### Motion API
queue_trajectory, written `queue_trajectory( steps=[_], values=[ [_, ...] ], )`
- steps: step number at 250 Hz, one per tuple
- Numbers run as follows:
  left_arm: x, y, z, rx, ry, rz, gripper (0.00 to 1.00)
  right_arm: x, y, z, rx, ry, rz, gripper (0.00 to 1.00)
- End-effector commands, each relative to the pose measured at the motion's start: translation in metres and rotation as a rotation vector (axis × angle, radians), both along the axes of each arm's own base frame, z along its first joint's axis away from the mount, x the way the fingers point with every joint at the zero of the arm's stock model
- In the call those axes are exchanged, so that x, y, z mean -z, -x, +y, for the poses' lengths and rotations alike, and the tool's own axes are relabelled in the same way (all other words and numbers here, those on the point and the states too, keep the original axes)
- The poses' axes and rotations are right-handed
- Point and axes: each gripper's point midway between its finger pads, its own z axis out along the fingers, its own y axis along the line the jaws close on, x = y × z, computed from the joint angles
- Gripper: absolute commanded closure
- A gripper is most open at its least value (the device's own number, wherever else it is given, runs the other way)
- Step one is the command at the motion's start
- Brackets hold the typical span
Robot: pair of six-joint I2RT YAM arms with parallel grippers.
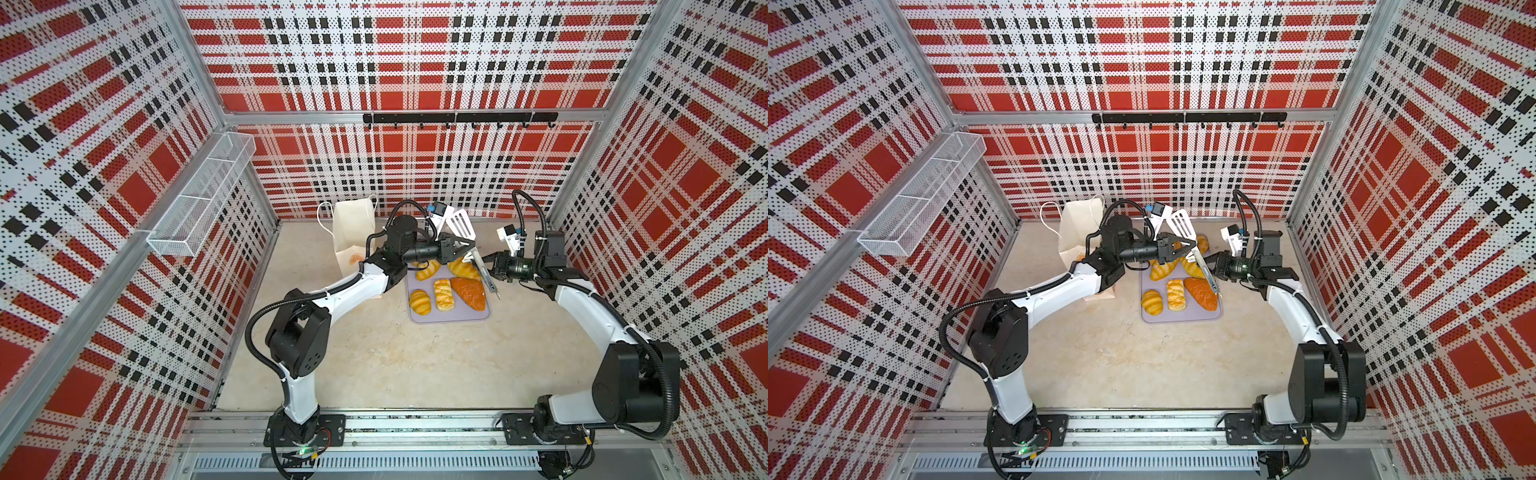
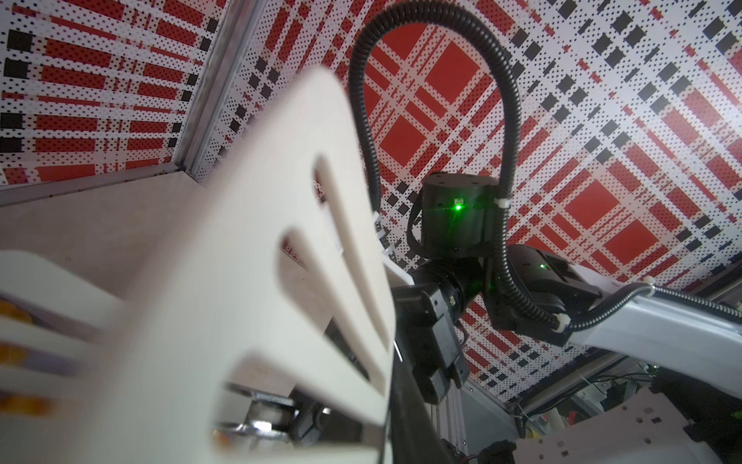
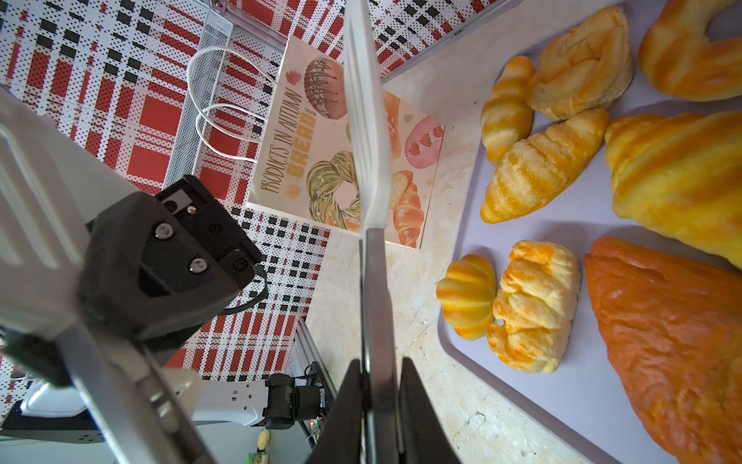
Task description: Place the fake bread into the paper bag
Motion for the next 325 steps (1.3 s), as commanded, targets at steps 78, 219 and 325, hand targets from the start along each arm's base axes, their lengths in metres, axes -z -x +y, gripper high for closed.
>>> queue_trajectory(
  steps=[78,219,325],
  values=[
    [-0.024,0.013,-0.002,0.030,0.062,-0.054,0.94,-0.027,0.004,-0.015,0.049,0.071,-0.184,0.37],
    [-0.033,0.018,-0.002,0.056,0.090,-0.072,0.93,-0.052,0.043,-0.036,0.059,-0.106,-0.350,0.01],
    [-0.038,0.034,-0.015,0.111,0.096,-0.108,0.92,-0.046,0.050,-0.011,-0.028,-0.152,-0.337,0.01]
  ],
)
